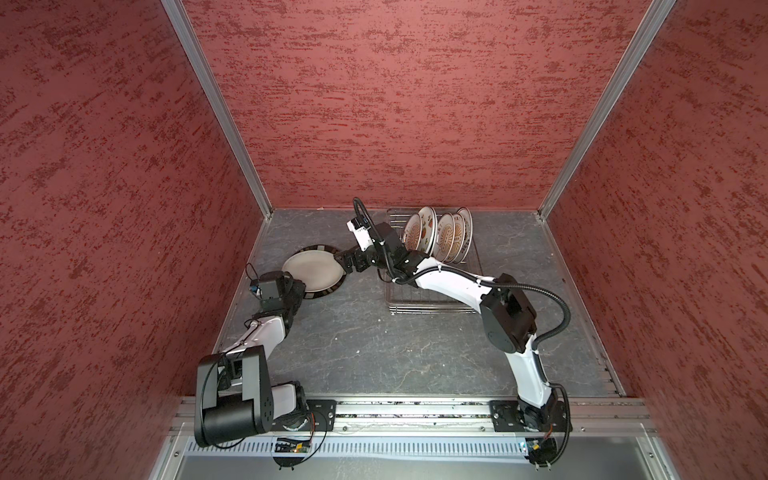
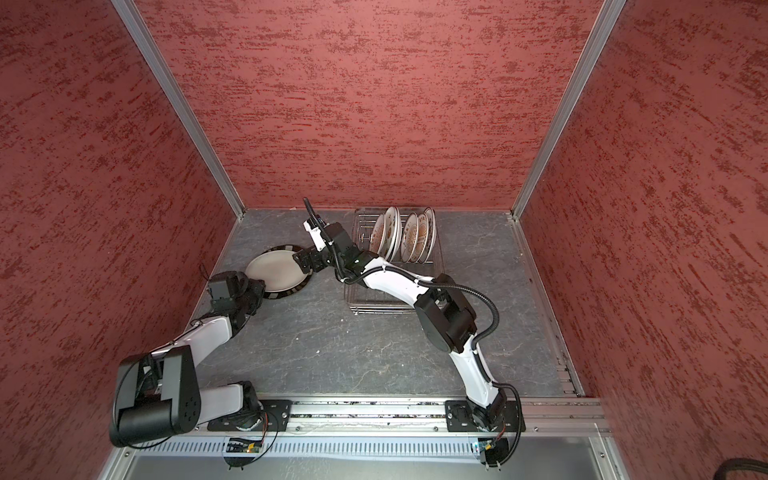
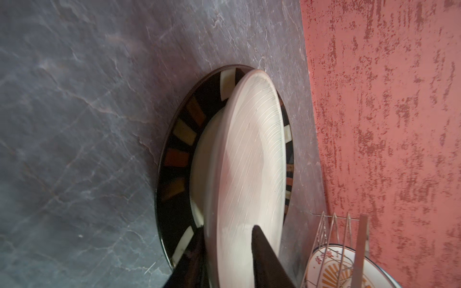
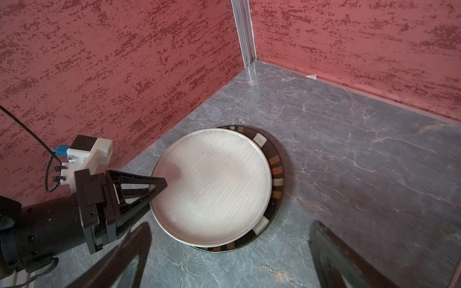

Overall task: Unload the plates from the dish rack
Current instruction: 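Lower the white plate onto the dark-rimmed plate with left while right returns to rack, then open the left gripper and raise it off the stacked plates while right reaches into rack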

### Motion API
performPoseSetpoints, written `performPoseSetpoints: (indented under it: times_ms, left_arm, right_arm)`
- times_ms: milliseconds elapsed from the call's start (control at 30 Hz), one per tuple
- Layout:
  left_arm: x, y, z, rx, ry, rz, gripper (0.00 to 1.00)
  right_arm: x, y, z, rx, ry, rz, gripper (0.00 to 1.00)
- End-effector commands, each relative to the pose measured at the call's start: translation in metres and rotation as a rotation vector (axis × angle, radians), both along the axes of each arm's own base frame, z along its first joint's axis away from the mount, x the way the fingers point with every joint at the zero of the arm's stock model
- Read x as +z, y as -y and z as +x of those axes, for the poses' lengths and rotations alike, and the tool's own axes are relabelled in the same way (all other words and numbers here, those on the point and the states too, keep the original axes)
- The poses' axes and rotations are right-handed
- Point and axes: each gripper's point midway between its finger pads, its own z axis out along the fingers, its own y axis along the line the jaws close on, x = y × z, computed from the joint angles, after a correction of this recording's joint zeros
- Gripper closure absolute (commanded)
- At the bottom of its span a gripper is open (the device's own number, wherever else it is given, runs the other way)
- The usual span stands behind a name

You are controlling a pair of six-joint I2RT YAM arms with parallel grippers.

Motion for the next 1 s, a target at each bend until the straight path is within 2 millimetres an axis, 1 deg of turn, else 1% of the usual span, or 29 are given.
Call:
performPoseSetpoints:
  times_ms: [0,167,267,300,633,767,867,900,933,967]
  left_arm:
    - [0.015,-0.004,0.012,0.003,0.035,0.042,0.59]
    - [0.013,-0.005,0.014,0.004,0.014,0.06,0.57]
    - [0.013,-0.006,0.013,0.011,0.007,0.079,0.45]
    - [0.012,-0.007,0.013,0.013,0.004,0.079,0.43]
    - [0.008,-0.004,0.018,0.009,-0.025,0.096,0.42]
    - [0.008,-0.006,0.016,0.029,-0.025,0.103,0.42]
    - [0.014,-0.008,0.013,0.044,-0.019,0.126,0.41]
    - [0.017,-0.008,0.012,0.047,-0.015,0.135,0.38]
    - [0.021,-0.008,0.011,0.047,-0.007,0.147,0.23]
    - [0.026,-0.007,0.01,0.043,0.004,0.159,0.11]
  right_arm:
    - [0.011,-0.004,0.0,0.002,0.04,0.019,0.01]
    - [0.01,-0.004,0.0,0.001,0.039,0.018,0.01]
    - [0.008,-0.004,0.0,0.0,0.037,0.016,0.01]
    - [0.007,-0.004,0.0,-0.001,0.037,0.015,0.01]
    - [0.006,-0.002,-0.001,-0.003,0.039,0.012,0.01]
    - [0.006,-0.001,-0.002,-0.002,0.041,0.011,0.01]
    - [0.01,0.001,-0.002,-0.007,0.046,0.011,0.01]
    - [0.011,0.001,-0.001,-0.009,0.05,0.009,0.01]
    - [0.014,0.002,-0.002,-0.013,0.055,0.007,0.01]
    - [0.016,0.004,-0.002,-0.018,0.061,0.004,0.01]
